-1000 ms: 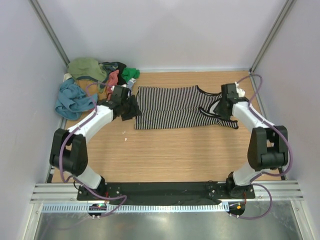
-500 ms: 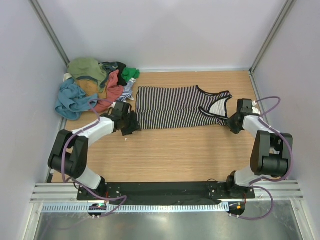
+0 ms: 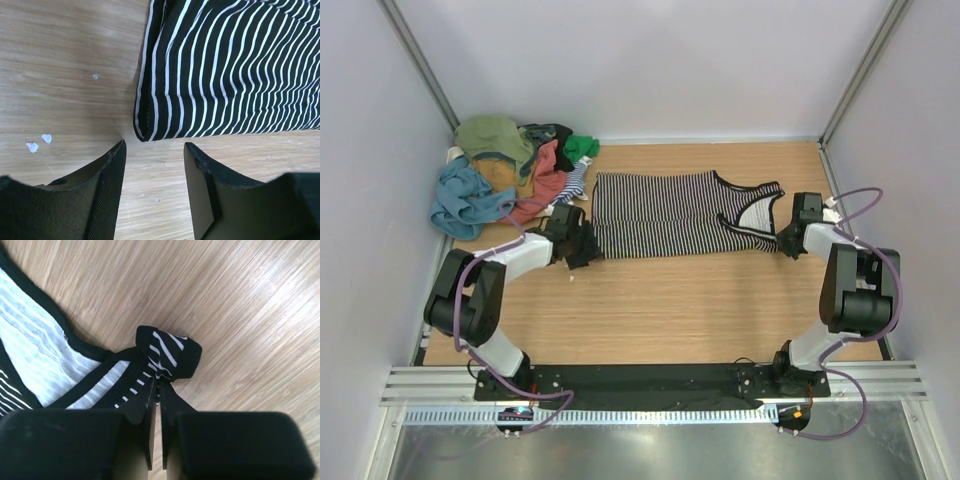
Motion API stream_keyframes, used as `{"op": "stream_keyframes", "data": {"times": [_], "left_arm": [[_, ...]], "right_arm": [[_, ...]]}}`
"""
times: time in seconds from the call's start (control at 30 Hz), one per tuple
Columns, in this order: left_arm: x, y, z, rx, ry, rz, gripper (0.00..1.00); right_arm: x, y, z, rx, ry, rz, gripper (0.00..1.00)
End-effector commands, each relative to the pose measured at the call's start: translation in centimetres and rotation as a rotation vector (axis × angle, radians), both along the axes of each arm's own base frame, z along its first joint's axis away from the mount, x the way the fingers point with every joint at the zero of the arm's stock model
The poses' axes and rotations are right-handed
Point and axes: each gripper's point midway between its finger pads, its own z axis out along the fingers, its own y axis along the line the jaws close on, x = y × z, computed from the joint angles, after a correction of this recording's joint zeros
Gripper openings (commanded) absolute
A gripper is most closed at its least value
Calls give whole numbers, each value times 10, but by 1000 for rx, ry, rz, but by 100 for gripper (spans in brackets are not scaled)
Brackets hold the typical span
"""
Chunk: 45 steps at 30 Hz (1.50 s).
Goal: Fold and stack the tank tops
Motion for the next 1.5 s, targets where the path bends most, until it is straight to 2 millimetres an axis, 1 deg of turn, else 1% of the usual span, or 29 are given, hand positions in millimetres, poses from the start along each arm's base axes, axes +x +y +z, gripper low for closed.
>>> {"op": "stream_keyframes", "data": {"times": [0.0, 0.07, 0.23, 0.33, 0.43, 0.5, 0.53, 0.57, 0.6, 0.7, 0.77, 0.8, 0.87, 0.9, 0.93, 0.97, 1.0, 1.03, 1.07, 1.1, 1.13, 1.17, 1.2, 1.27, 1.3, 1.37, 1.4, 1.43, 1.47], "left_arm": [[7, 4, -8, 14, -7, 18, 51], [8, 5, -9, 19, -10, 27, 51], [11, 9, -11, 41, -12, 41, 48], [14, 17, -12, 77, -17, 63, 46], [19, 22, -11, 97, -24, 81, 36], [21, 23, -13, 100, -19, 84, 24], [22, 24, -12, 100, -18, 87, 11], [21, 26, -13, 102, -12, 87, 4], [19, 27, -14, 102, -8, 88, 0], [15, 30, -7, 101, -25, 95, 0], [8, 32, -6, 99, -23, 93, 0], [5, 29, -2, 77, -28, 84, 0], [-3, 28, -4, 60, -17, 78, 0], [-7, 25, 1, 39, -24, 71, 0], [-15, 24, -1, 28, -12, 64, 0], [-17, 25, 1, 25, -16, 65, 0], [-19, 23, 9, 13, -40, 61, 0], [-28, 25, 5, 9, -27, 62, 0], [-32, 24, 7, 2, -32, 57, 0], [-41, 23, 3, 1, -19, 46, 0], [-45, 22, 8, -10, -30, 46, 0], [-50, 22, 8, -15, -28, 42, 0], [-60, 22, 6, -17, -22, 34, 0], [-71, 20, 3, -32, -5, 29, 0], [-82, 20, -2, -30, 11, 22, 0], [-91, 20, 1, -33, -8, 26, 3], [-100, 23, -5, -20, 8, 29, 4], [-103, 23, 0, -27, -13, 29, 5], [-105, 25, -1, -22, -18, 34, 11]], "right_arm": [[16, -15, 13, -63, -37, -25, 10], [17, -17, 17, -76, -49, -27, 1], [20, -17, 20, -82, -56, -20, 1], [19, -17, 20, -83, -53, -16, 1], [19, -18, 24, -90, -54, -15, 1], [20, -18, 26, -93, -55, -15, 1], [20, -18, 27, -93, -53, -12, 1], [21, -19, 30, -98, -53, -15, 1], [18, -20, 29, -102, -37, -19, 1], [14, -27, 35, -132, -24, -48, 1], [6, -26, 38, -127, -22, -61, 1], [3, -25, 37, -123, -20, -61, 1], [-6, -24, 37, -123, -15, -63, 1], [-9, -22, 41, -121, -25, -60, 1], [-13, -21, 42, -120, -26, -59, 1], [-19, -21, 46, -124, -32, -62, 2], [-24, -21, 49, -130, -31, -62, 2], [-33, -20, 45, -129, -17, -62, 2], [-38, -21, 46, -135, -13, -66, 2], [-44, -21, 53, -146, -22, -69, 3], [-54, -22, 50, -152, -5, -75, 5], [-60, -22, 51, -159, -1, -83, 6], [-67, -23, 55, -164, 3, -88, 7], [-83, -22, 52, -172, 35, -92, 9], [-88, -23, 58, -178, 18, -107, 11], [-103, -27, 56, -203, 35, -135, 12], [-107, -29, 59, -212, 23, -151, 15], [-112, -29, 61, -215, 3, -160, 16], [-113, -29, 64, -218, -13, -164, 18]]}}
